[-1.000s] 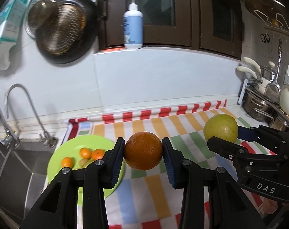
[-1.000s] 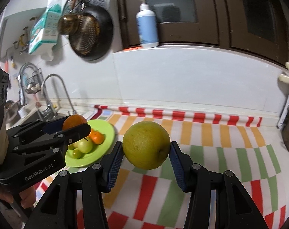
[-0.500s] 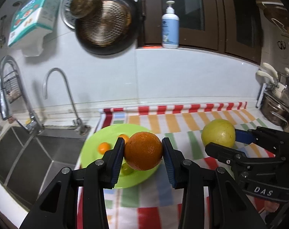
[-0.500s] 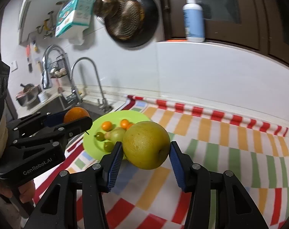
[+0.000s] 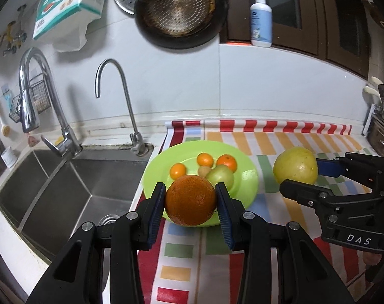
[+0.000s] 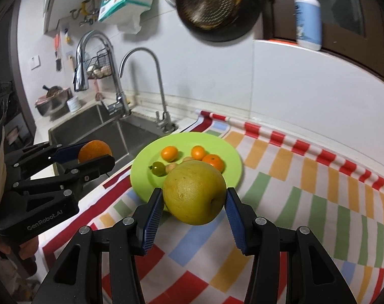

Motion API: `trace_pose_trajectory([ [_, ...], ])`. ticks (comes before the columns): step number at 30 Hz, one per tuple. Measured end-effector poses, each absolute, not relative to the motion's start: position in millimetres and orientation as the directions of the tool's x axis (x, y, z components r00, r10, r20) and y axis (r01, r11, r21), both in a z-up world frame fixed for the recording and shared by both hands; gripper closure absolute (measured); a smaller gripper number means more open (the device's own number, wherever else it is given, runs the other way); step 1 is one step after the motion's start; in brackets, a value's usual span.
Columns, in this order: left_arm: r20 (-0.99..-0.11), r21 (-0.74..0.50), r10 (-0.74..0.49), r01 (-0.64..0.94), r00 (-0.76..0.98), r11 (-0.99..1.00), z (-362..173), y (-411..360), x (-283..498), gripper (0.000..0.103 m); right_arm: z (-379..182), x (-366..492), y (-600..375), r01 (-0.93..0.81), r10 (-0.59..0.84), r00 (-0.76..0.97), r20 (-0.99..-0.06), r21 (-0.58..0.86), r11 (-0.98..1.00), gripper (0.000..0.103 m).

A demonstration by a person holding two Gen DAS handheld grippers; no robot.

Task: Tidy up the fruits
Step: 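Carry the citrus and orange onto the green plate and open both grippers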

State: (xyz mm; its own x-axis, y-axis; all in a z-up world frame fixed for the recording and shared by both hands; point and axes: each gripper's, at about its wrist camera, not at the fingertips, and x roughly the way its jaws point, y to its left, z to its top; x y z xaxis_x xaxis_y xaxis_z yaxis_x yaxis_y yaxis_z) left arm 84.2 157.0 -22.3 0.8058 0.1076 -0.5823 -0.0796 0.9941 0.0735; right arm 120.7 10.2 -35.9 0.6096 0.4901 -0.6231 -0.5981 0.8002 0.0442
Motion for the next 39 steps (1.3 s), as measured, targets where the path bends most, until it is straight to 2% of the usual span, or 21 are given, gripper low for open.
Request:
trace_pose_trajectory([
  [13,-0.629,0.061,0.111,-0.093,0.769,0.994,-52.1,186.8,117.4,0.063,-66.2,154.2,45.7,-0.628,0.492,0.544,-0.68,0.06,0.776,0.053],
  [27,-0.636,0.092,0.108,-0.064,0.764,0.994,-75.2,212.7,169.3,0.063,-71.8,213.4,90.5,-0.677,0.535,0.55,-0.641,0.032,0.735,0.053],
  [39,-0.66,0.097,0.08,-0.021,0.747,0.995,-97.6,218.8,198.0,0.063,-93.6,263.7,129.7,-0.714,0.545,0.481,-0.687,0.053,0.698,0.053],
])
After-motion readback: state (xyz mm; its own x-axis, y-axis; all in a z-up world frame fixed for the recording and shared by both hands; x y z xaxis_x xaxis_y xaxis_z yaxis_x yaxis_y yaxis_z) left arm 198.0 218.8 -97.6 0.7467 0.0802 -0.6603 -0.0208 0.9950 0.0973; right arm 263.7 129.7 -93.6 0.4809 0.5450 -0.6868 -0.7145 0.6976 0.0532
